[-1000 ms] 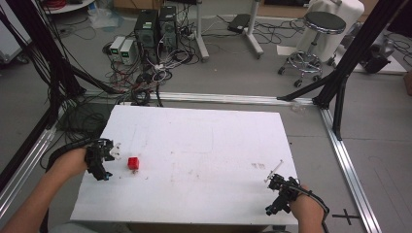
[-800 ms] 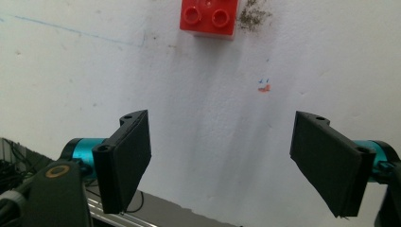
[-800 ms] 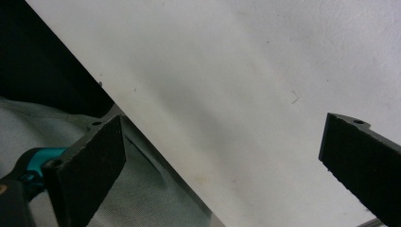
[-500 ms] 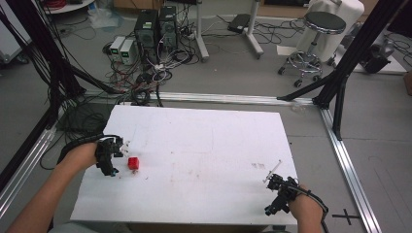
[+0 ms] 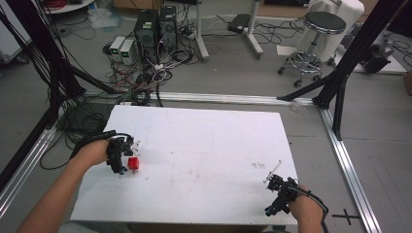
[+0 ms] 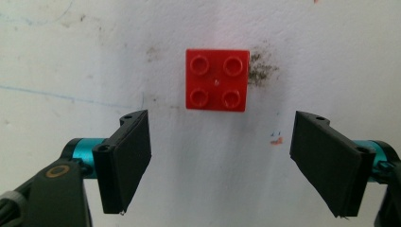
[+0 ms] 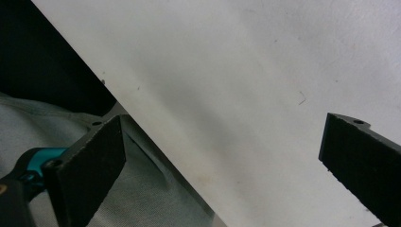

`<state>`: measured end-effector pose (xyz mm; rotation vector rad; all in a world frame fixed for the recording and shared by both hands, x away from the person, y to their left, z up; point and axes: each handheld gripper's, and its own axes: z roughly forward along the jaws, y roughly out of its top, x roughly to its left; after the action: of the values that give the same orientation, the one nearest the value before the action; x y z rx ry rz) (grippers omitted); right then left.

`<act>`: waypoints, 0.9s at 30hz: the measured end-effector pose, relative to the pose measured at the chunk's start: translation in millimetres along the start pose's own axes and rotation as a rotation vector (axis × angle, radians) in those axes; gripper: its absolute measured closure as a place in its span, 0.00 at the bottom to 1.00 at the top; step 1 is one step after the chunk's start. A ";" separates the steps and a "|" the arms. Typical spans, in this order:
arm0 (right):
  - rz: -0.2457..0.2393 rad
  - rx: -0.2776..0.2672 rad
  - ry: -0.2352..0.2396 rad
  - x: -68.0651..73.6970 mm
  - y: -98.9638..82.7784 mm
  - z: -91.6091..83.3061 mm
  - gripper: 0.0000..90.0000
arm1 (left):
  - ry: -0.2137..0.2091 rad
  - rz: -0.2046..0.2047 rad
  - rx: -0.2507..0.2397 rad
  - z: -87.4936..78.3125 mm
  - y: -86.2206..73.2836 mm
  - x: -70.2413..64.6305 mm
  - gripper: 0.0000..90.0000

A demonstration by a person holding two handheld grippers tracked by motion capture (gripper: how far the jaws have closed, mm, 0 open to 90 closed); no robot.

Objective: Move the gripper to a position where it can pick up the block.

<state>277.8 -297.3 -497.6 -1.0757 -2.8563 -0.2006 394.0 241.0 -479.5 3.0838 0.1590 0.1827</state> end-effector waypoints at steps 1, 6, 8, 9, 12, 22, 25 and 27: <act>0.003 0.000 -0.001 0.0 -0.2 -0.1 0.01 | -0.006 0.004 0.007 0.8 1.7 0.7 0.24; 0.003 -0.003 -0.002 -0.1 -0.8 0.3 0.01 | -0.020 0.012 0.006 6.9 8.6 3.2 0.24; 0.004 0.000 -0.002 0.1 -1.0 0.3 0.01 | -0.028 0.016 0.010 9.2 11.2 4.9 0.24; 0.009 0.004 -0.001 0.5 -1.1 0.2 0.01 | -0.028 0.020 0.015 11.6 12.7 5.5 0.24; 0.007 0.000 0.001 0.5 -1.5 0.5 0.01 | -0.040 0.021 0.020 16.2 14.2 6.3 0.24; 0.009 0.000 0.007 0.3 -1.6 1.4 0.01 | -0.067 0.031 0.029 30.5 19.2 7.3 0.24; 0.008 -0.002 0.005 0.2 -1.6 1.4 0.01 | -0.069 0.038 0.031 32.0 20.1 8.2 0.24; 0.006 -0.001 0.008 0.5 -1.5 1.4 0.01 | -0.059 0.037 0.030 32.6 20.3 8.7 0.24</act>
<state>276.4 -298.0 -499.0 -1.0805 -2.8463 -0.2048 408.6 220.4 -509.8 3.1194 0.1034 0.0910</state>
